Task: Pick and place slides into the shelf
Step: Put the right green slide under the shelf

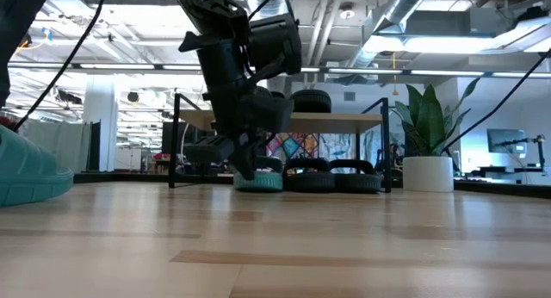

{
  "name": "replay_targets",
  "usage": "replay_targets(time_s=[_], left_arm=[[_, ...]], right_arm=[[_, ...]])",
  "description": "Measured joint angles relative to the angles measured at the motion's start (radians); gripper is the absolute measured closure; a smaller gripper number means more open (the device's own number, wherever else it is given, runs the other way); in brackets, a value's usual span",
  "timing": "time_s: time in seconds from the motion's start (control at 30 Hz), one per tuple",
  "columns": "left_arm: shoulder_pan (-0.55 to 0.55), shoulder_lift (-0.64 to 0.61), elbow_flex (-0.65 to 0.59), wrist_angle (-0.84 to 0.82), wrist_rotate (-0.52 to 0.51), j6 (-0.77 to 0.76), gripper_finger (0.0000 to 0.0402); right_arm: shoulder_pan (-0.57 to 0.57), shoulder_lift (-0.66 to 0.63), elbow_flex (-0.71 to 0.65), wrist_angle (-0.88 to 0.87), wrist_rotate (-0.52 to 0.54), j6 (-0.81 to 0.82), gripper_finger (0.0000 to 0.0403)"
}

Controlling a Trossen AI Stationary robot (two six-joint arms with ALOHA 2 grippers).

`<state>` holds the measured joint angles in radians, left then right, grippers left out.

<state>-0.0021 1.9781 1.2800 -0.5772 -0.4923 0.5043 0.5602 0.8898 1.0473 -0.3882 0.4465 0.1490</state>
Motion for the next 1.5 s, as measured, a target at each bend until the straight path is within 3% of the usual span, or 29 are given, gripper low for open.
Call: replay_targets(time_s=[0.3, 0.97, 1.2, 1.5], left_arm=[[0.028, 0.0, 0.0, 0.003, -0.063, 0.135, 0.0401], [0.058, 0.0, -0.001, 0.109, -0.048, 0.252, 0.0401], [0.061, 0.0, -0.001, 0.114, -0.042, 0.207, 0.0401], [0.066, 0.0, -0.001, 0.056, 0.045, 0.146, 0.0359]], right_arm=[[0.0, 0.0, 0.0, -0.001, 0.0, 0.0, 0.0305], [0.0, 0.0, 0.0, -0.012, 0.0, 0.0, 0.0305], [0.0, 0.0, 0.0, -0.012, 0.0, 0.001, 0.0305], [0.0, 0.0, 0.0, -0.011, 0.0, 0.002, 0.0305]])
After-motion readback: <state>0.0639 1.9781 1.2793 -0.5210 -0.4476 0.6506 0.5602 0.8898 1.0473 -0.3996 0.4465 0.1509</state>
